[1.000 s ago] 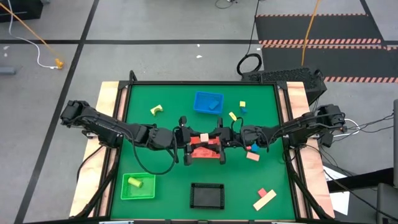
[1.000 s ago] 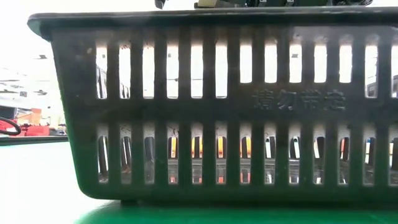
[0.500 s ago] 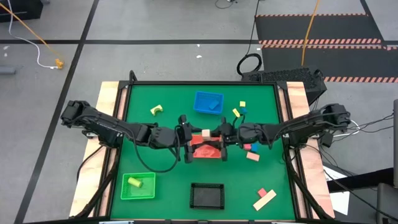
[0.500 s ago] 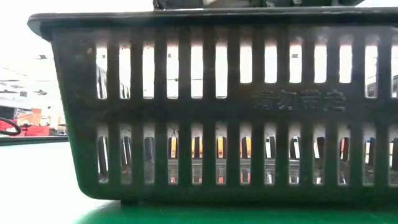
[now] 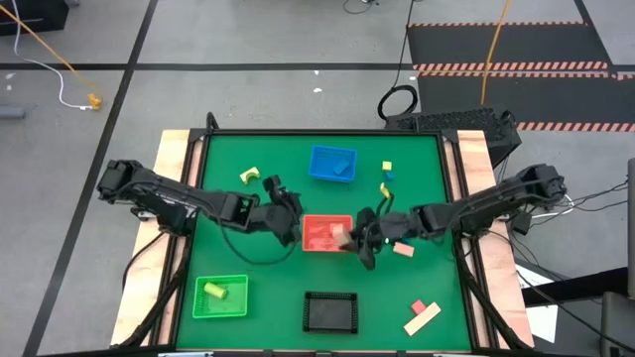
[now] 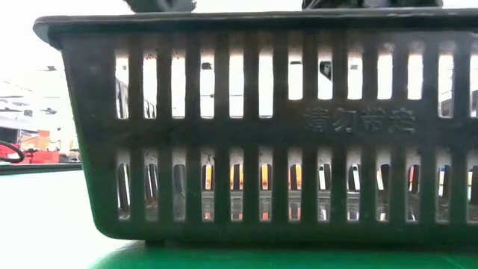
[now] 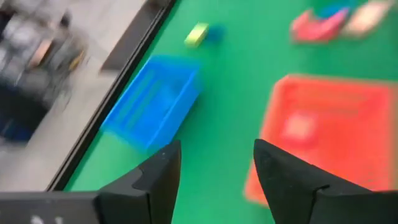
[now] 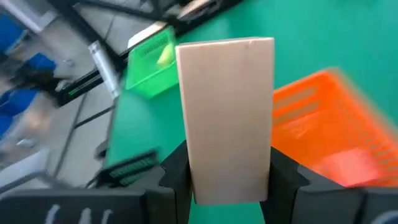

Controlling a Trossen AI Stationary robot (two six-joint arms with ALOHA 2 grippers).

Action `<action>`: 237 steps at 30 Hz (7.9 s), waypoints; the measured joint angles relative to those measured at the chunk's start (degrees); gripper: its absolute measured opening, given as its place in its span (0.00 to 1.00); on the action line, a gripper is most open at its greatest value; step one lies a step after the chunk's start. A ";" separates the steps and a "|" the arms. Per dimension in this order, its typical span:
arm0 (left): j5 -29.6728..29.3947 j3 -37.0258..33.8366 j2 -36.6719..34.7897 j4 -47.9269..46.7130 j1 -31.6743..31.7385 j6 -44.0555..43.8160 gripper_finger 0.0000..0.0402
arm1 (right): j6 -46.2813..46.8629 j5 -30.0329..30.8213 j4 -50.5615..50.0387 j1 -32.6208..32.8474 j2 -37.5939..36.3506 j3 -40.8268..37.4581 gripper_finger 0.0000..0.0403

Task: Sort & place blocks by color
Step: Put the top left brown block into the black bin, then put the left green block into the green bin, then put the top blue block into the blue bin

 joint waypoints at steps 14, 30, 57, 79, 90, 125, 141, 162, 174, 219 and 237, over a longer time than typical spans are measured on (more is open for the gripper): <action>0.53 0.00 -0.04 -28.93 9.74 -15.27 0.41 | 5.80 -2.65 11.23 9.63 11.56 4.08 0.30; 0.82 0.02 -0.09 -50.62 13.66 -24.88 0.46 | 7.21 -3.35 1.98 18.07 21.74 14.30 0.31; 20.52 0.02 -0.09 -36.17 33.49 -4.67 0.46 | 4.07 -3.93 3.35 19.30 25.70 15.93 0.50; 27.15 -15.28 -0.04 -15.68 46.09 1.75 0.46 | 1.51 -4.13 5.97 18.52 25.70 15.89 0.70; 28.86 -22.41 -0.03 -8.55 47.62 -0.98 0.46 | -0.22 -4.17 6.03 16.96 25.70 15.88 0.70; 27.32 -23.50 -17.73 1.86 21.85 -16.91 0.34 | 2.71 -4.20 5.50 12.05 25.17 15.87 0.70; 29.18 -23.41 -20.74 11.24 -16.47 -44.08 0.34 | -6.95 -3.74 -3.76 10.51 10.71 14.99 0.70; 46.41 -23.45 -20.72 -15.48 -36.88 -82.29 0.34 | -4.33 -2.20 -3.94 9.87 3.19 4.17 0.70; 47.36 -23.45 -20.72 -14.49 -36.74 -81.87 0.68 | -2.93 -1.84 -3.83 9.81 3.14 4.15 0.70; 19.53 -23.43 -20.79 27.63 -2.49 -16.15 0.63 | 4.52 15.25 -16.12 -34.55 -10.43 -18.43 0.70; 19.55 -23.43 -20.79 27.76 3.81 -14.32 0.63 | -1.96 17.10 -0.38 -37.73 -7.51 -25.90 0.67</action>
